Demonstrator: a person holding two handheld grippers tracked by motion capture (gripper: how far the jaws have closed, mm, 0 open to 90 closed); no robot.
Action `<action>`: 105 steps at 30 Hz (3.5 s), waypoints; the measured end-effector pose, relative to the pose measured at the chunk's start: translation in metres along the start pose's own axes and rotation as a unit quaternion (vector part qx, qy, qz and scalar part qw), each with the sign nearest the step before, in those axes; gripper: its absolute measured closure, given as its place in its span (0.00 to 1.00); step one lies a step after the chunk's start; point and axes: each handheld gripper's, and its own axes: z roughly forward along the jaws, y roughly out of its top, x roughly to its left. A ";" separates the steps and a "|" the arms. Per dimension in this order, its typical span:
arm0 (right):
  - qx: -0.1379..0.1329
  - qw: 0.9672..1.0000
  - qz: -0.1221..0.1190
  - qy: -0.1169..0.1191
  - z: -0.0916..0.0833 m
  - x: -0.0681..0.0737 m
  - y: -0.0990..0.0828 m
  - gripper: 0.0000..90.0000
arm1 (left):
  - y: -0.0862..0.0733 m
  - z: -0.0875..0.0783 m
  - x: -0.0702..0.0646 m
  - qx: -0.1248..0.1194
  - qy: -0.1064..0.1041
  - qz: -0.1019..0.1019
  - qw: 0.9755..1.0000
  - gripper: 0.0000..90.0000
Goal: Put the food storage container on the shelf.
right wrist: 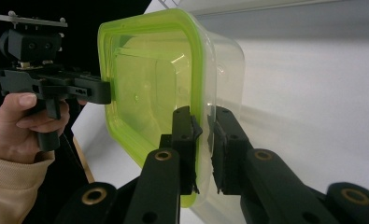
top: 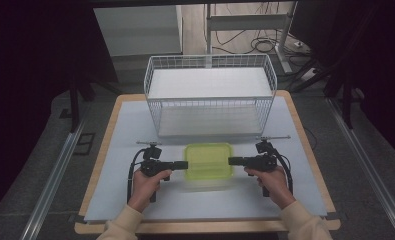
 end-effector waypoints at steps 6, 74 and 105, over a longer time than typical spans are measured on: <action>-0.007 1.000 -0.006 0.002 -0.003 0.004 0.002 0.89 | 0.002 -0.003 -0.005 -0.005 -0.001 0.008 1.000 0.91; -0.075 0.994 -0.078 -0.020 -0.055 0.065 0.086 0.89 | 0.090 -0.044 -0.066 -0.049 0.003 0.069 0.996 0.91; -0.091 0.993 -0.069 -0.031 -0.055 0.068 0.173 0.89 | 0.181 -0.054 -0.065 -0.060 0.010 0.076 0.995 0.91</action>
